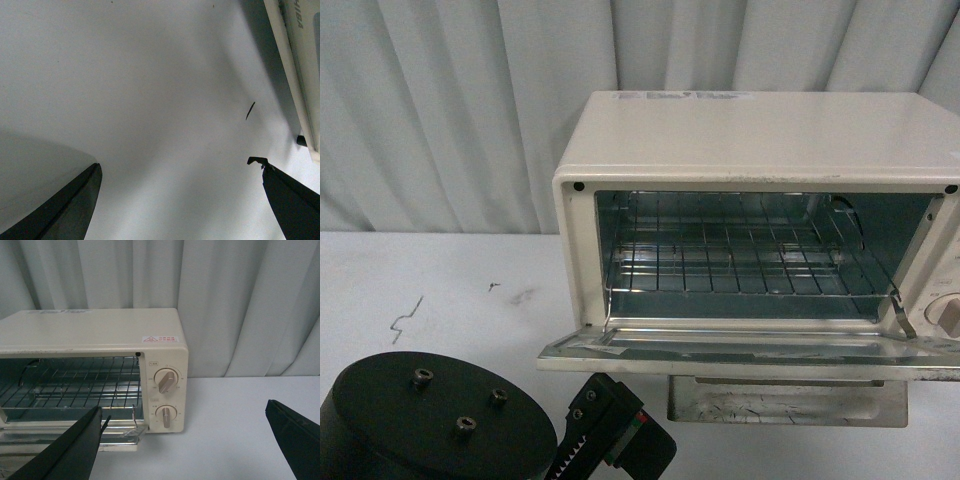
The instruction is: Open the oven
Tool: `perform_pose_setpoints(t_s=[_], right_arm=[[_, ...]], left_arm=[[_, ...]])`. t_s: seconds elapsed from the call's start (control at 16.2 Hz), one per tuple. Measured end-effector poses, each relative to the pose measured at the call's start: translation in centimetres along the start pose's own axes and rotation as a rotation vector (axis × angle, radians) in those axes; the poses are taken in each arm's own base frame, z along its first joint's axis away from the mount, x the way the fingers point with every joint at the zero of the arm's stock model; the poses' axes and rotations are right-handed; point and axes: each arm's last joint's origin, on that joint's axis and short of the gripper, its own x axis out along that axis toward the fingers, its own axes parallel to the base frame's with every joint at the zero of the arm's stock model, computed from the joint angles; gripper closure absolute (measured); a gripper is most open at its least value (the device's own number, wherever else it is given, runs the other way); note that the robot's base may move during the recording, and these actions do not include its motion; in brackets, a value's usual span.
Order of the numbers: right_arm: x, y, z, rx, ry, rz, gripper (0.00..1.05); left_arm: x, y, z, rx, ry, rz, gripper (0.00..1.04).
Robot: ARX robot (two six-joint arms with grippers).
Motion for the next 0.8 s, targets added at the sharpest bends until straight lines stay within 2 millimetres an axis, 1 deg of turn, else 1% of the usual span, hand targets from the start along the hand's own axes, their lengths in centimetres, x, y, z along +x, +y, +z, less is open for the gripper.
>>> perform_pose_setpoints(t_s=[0.12,0.62,0.68,0.74,0.8], right_arm=[[0.0,0.0,0.0,0.000,0.000,0.000,0.07],[0.0,0.0,0.0,0.000,0.000,0.000,0.06],[0.0,0.0,0.0,0.000,0.000,0.000,0.06],[0.0,0.0,0.0,0.000,0.001,0.000,0.06],[0.0,0.0,0.0,0.000,-0.001,0.000,0.06]], left_arm=[[0.0,0.0,0.0,0.000,0.000,0.000,0.07],[0.0,0.0,0.0,0.000,0.000,0.000,0.07],[0.0,0.6,-0.3,-0.032,-0.117,-0.125,0.07],[-1.0,1.5,0.0,-0.072,-0.203,-0.229,0.07],[-1.7,0.8,0.3,-0.069,-0.223,-0.298,0.07]])
